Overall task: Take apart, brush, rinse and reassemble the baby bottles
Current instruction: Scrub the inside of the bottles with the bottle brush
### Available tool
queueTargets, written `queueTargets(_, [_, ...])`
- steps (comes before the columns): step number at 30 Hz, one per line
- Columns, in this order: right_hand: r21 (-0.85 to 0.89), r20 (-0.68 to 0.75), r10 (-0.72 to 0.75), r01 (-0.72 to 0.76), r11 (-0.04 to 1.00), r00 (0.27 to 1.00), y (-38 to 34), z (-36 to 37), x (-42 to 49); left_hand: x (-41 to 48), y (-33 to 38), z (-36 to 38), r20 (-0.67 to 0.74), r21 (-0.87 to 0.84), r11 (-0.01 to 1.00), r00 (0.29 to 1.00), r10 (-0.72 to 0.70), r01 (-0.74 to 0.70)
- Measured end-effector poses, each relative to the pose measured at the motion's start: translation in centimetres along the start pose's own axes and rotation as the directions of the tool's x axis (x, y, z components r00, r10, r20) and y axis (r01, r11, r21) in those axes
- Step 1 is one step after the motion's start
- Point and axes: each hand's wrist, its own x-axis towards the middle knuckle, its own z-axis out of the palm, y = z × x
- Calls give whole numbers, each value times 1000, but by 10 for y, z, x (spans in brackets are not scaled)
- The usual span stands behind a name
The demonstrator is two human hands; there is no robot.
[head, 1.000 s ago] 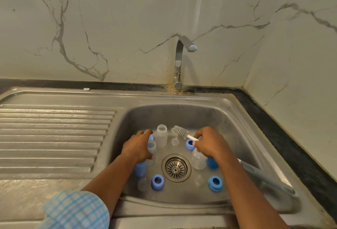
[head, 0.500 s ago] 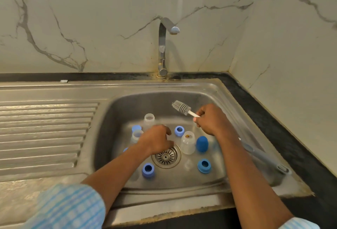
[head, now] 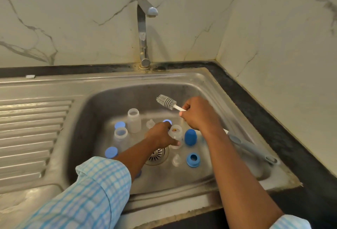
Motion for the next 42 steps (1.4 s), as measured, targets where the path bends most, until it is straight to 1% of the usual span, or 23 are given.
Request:
queueTargets(2, [0,-10,-11,11,1000,1000,-1,0,-2,-4,-1,-6,-40,-57,998,999,-14,12])
queueTargets(5, [23,-37,-40,41,999,998,-3,-3,-5,-15,-2,-28,-144,-201,979,988,-54,24])
queueTargets(8, [70,-56,-107,110,991,993,-9,-8,-7,-34,-12,-60,-237,-304,952,966,-98,22])
queueTargets(10, [97,-37,-171,174,980,985,-15,-12,-10,-51,-22,-82,-304,-367,930,946,-116,-4])
queueTargets(13, [120,10,-248,245,962,969,-24,-14,-16,-81,-41,-107,-429,-385,921,894,-131,-50])
queueTargets(16, [101,47,-277,271,957,960,-27,-12,-20,-102,-50,-115,-519,-397,908,849,-104,-132])
queueTargets(18, [71,71,-281,276,959,957,-27,-12,-22,-104,-52,-115,-543,-378,911,836,-77,-162])
queueTargets(21, [77,80,-265,259,963,961,-24,-12,-22,-95,-53,-117,-554,-297,937,832,-10,-186])
queueTargets(26, [44,108,-256,253,967,961,-23,-16,-22,-88,-53,-114,-529,-207,966,849,21,-153])
queueTargets(31, [-2,140,-242,245,969,960,-27,-16,-25,-94,-48,-113,-501,-163,968,861,87,-192])
queueTargets(37, [-31,116,-265,270,962,957,-27,-12,-24,-99,-40,-114,-529,-103,968,836,143,-231])
queueTargets(39, [-18,83,-273,276,961,958,-28,-12,-23,-99,-39,-115,-557,-135,957,819,140,-256])
queueTargets(42, [30,46,-275,274,961,960,-30,-9,-22,-100,-36,-117,-588,-239,924,802,106,-297])
